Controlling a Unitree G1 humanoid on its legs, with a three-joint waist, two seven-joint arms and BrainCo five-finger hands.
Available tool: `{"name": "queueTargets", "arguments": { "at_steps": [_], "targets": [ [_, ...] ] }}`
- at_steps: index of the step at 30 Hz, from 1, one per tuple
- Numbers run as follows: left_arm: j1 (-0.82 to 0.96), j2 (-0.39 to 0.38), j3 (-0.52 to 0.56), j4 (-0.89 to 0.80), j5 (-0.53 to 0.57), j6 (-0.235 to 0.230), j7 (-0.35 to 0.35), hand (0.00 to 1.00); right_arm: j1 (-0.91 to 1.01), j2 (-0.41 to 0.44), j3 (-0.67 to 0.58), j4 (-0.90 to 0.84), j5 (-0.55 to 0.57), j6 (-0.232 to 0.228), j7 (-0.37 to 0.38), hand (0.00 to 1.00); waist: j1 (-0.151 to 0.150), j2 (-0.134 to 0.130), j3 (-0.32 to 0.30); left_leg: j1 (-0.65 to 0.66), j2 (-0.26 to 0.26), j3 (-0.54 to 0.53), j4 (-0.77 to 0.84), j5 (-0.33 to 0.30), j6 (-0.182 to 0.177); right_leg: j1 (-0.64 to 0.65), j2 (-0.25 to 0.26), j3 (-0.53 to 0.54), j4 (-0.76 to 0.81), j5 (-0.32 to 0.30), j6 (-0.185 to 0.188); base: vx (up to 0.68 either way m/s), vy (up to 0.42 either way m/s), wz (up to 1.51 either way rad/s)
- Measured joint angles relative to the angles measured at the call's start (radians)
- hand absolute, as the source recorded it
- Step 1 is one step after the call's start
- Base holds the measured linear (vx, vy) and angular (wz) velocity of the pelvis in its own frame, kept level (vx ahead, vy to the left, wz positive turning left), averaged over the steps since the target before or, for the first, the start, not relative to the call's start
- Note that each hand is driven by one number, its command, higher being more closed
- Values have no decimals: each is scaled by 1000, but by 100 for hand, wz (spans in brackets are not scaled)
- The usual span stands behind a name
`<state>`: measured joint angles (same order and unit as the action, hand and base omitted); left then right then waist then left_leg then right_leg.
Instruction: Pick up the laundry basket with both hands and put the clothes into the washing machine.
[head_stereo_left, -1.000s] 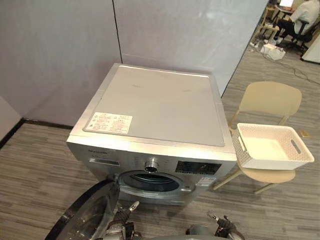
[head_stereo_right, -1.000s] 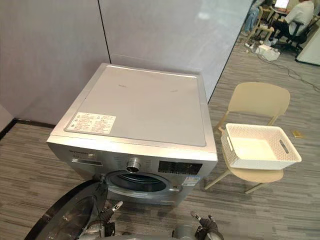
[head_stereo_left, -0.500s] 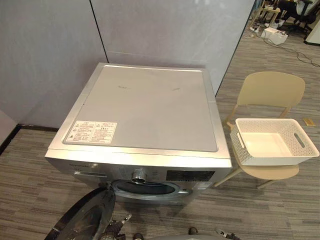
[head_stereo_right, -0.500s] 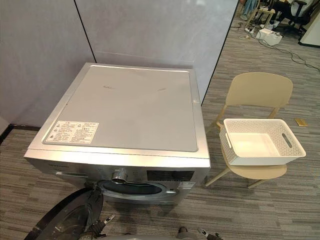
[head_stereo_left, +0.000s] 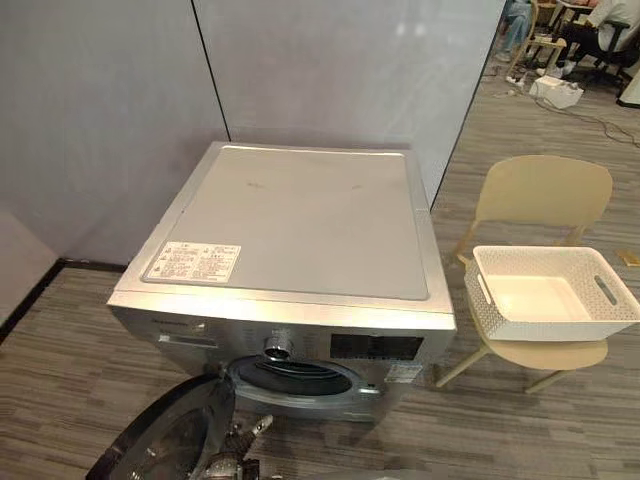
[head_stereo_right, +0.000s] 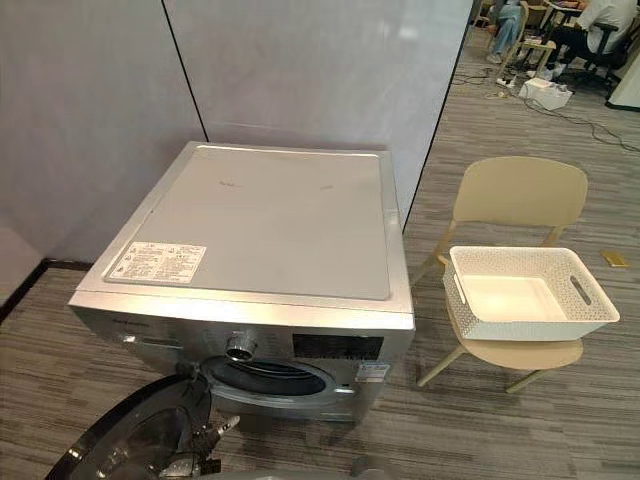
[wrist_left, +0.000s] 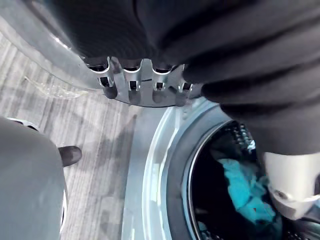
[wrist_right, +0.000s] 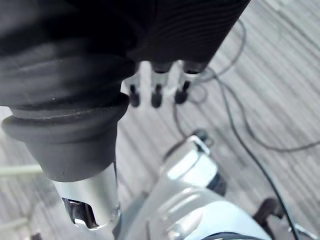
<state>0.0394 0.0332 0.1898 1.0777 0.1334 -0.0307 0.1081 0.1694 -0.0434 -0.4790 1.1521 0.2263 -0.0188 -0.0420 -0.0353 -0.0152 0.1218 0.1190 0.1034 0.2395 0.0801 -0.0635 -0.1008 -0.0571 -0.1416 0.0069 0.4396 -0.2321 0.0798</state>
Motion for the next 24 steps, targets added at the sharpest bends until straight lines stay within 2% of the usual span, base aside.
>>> {"name": "queueTargets", "arguments": {
  "at_steps": [1, 2, 3, 4, 5, 6, 8, 9, 11, 12, 13, 14, 15, 17, 18, 19, 20, 21, 24],
  "targets": [
    [5, -4, -1, -10, 0, -4, 0, 0, 0, -2, 7, -16, 0, 0, 0, 0, -1, -4, 0, -24, 2, -18, 43, -14, -5, -14, -1, 1, 40, -26, 4, -155, -155, 30],
    [2, -5, -1, -10, 0, -3, 1, 0, -5, -6, 6, -25, 0, 0, 0, 0, -2, 8, 1, -45, 3, -32, 75, -22, -7, -26, -1, 1, 72, -44, 5, -97, -134, 33],
    [3, -9, -1, -10, -1, -3, 1, 0, -9, -7, 3, -32, 0, 0, 0, 0, -3, 8, 0, -63, 8, -46, 89, -24, -8, -39, -1, 0, 94, -46, 4, -124, -162, 35],
    [1, -10, -2, -10, -4, -3, 2, 0, -17, -10, -5, -39, 0, 0, 0, 0, -4, 15, -2, -72, 20, -52, 97, -22, -11, -61, -25, -14, 109, -38, -5, -62, -181, 25],
    [-2, -9, 1, -12, -4, -4, 3, 0, -33, -4, -32, -40, 0, -2, 1, 0, -3, 16, 0, -104, 33, -49, 198, -48, 19, -77, -33, -28, 116, -28, -16, -29, -200, 19],
    [-6, -6, 0, -13, -4, -3, 3, 0, -38, -2, -60, -51, 0, -2, 1, 0, 0, 15, -1, -134, 71, -51, 363, -93, 42, -82, -32, -36, 117, -17, -24, 25, -122, 11],
    [-11, -9, -14, -8, -3, -3, 5, 0, -37, -4, -78, -62, 3, -4, 0, 0, -11, 14, -1, -128, 137, -93, 513, -104, 54, -88, -31, -57, 116, -5, -24, -96, -34, 33],
    [-19, -11, -46, -8, -2, -3, 6, 0, -36, -10, -96, -58, 10, -3, -2, 0, -11, 15, -1, -116, 181, -143, 561, -104, 54, -108, -22, -63, 122, 5, -17, -149, 66, 36],
    [-38, -11, -106, -6, -2, 0, 4, 0, -51, -18, -108, -48, 19, -4, -7, 0, -14, 12, 1, -72, 228, -216, 543, -95, 40, -151, -7, -60, 123, 41, 0, -176, 243, 13],
    [-41, -11, -123, -6, -2, 0, 4, 0, -57, -21, -110, -37, 20, -5, -9, 0, -14, 12, 2, -49, 231, -224, 495, -82, 20, -165, -4, -58, 121, 53, 8, -229, 375, -1],
    [-46, -8, -160, -6, -2, 0, 4, 0, -71, -23, -110, -31, 25, -5, -15, 0, -13, 21, -2, -4, 229, -218, 380, -115, -67, -195, -1, -44, 108, 85, 29, -203, 294, -5],
    [-48, -4, -170, -6, -2, 1, 4, 0, -76, -25, -112, -27, 35, -5, -17, 0, -14, 14, -1, 4, 226, -202, 335, -140, -101, -206, 0, -37, 87, 108, 43, -287, 358, -4],
    [-58, 10, -204, -6, 1, 2, 4, 0, -78, -10, -108, -22, 53, -4, -20, 0, -21, 6, -1, 12, 218, -161, 257, -181, -113, -214, -3, -27, 4, 169, 69, -322, 375, 0],
    [-68, 45, -237, -6, 16, 1, 4, 0, -82, 16, -98, -4, 83, -3, -24, 0, -25, 6, 0, -7, 189, -116, 167, -225, -120, -210, -9, 12, -161, 274, 102, -319, 390, -7],
    [-68, 80, -245, -7, 18, 0, 4, 0, -83, 42, -79, 13, 89, 2, -25, 0, -20, -36, 3, -30, 142, -96, 165, -226, -100, -192, -31, 70, -274, 325, 92, -284, 333, -38],
    [-54, 111, -249, -6, 24, 2, 3, 0, -71, 59, -50, 13, 88, 5, -23, 0, -7, -51, -4, -52, 121, -76, 181, -235, -81, -162, -37, 82, -373, 335, 83, -268, 293, -54],
    [-51, 124, -244, -6, 34, 3, 3, 0, -61, 60, -50, 10, 89, 6, -23, 0, 0, -52, -5, -54, 118, -61, 191, -239, -72, -148, -32, 77, -401, 330, 76, -247, 209, -65],
    [-44, 141, -218, -6, 37, 4, 3, 0, -53, 53, -32, 8, 86, 6, -25, 0, 4, -47, -4, -55, 117, -39, 204, -247, -58, -129, -20, 72, -423, 311, 50, -158, 119, -53],
    [-40, 156, -168, -6, 37, 3, 3, 0, -45, 50, -11, -6, 84, 6, -25, 0, -5, -42, -4, -52, 104, -9, 224, -249, -43, -122, -9, 73, -421, 256, -13, -95, 74, -34]
  ]
}}
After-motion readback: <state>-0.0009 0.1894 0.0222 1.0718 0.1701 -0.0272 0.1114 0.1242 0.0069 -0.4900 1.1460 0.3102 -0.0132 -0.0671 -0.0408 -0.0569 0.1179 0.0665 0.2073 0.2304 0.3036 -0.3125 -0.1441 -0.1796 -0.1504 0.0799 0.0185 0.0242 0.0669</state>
